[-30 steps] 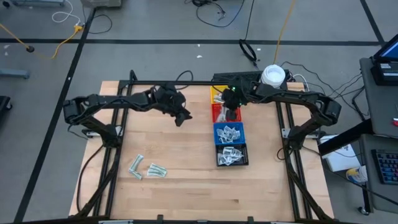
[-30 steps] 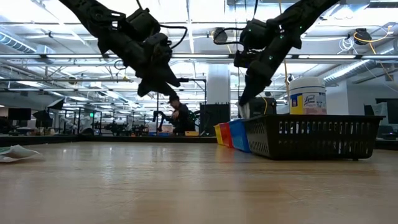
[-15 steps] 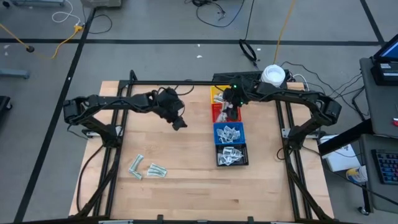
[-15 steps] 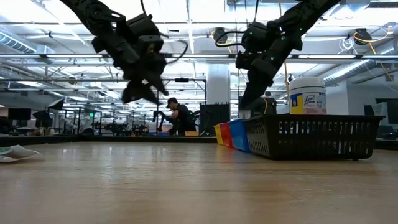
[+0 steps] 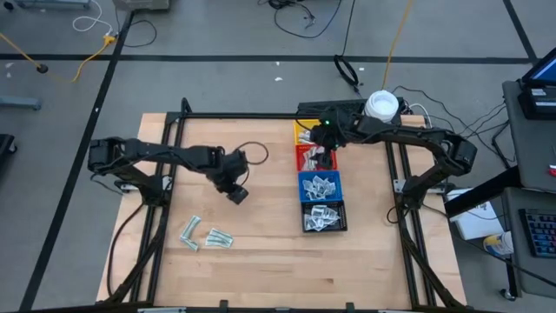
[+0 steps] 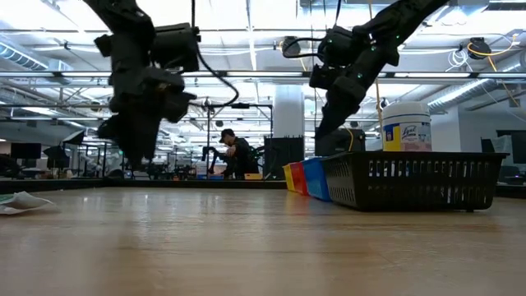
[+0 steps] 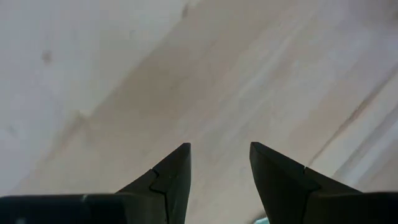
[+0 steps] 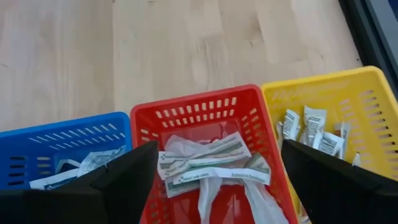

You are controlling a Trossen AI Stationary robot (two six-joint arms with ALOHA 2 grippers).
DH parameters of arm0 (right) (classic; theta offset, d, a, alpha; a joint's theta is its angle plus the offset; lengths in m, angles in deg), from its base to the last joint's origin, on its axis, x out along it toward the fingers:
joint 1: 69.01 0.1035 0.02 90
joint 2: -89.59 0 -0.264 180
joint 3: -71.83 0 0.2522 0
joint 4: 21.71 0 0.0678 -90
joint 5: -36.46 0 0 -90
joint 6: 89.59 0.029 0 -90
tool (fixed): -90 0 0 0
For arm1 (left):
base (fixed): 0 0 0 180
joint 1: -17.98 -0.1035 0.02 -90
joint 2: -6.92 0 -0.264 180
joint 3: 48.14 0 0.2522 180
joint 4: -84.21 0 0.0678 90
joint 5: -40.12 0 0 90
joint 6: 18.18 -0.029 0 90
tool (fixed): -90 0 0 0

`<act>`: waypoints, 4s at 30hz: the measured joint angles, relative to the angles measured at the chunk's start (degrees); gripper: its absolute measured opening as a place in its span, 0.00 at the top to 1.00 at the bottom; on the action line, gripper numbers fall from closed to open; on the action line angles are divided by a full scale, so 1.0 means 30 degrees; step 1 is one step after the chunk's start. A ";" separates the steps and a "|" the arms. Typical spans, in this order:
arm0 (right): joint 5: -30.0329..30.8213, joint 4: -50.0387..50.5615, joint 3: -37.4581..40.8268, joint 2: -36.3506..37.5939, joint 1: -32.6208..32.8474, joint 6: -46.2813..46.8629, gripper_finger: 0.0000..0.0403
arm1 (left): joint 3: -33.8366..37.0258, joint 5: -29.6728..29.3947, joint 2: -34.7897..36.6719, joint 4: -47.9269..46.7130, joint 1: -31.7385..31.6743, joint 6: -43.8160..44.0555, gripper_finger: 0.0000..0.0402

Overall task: Pick & Place First Aid Supplies
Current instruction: Put the green bandage pack into the red bin

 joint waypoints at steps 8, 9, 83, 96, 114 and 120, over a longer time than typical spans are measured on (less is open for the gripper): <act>-0.0013 0.0002 0.0000 0.0000 0.0758 0.0006 0.16 | 0.2222 -0.0497 0.0194 -0.0043 0.2432 0.4283 0.58; -0.0013 0.0009 0.0000 0.0000 0.0848 0.0006 0.17 | 0.2375 -0.0622 0.0287 -0.0029 0.2801 0.4636 0.58; -0.2510 -0.8751 0.0000 -0.0015 0.3805 0.7266 0.17 | 0.7068 -1.5505 0.7623 0.9722 0.4942 0.5576 1.00; -0.0926 -0.9857 0.0012 -0.0541 0.4354 0.9375 0.17 | 0.2635 -1.0106 0.3030 1.6672 -0.0538 -0.2261 1.00; -0.0964 -0.9806 0.0000 -0.0517 0.3663 1.0720 0.54 | -0.2523 -0.7373 -0.1341 1.8575 -0.0773 -0.4508 1.00; -0.0901 -0.9658 0.0000 -0.0517 0.3634 0.9083 0.96 | -0.2556 -0.7000 -0.1333 1.8793 -0.0773 -0.4354 1.00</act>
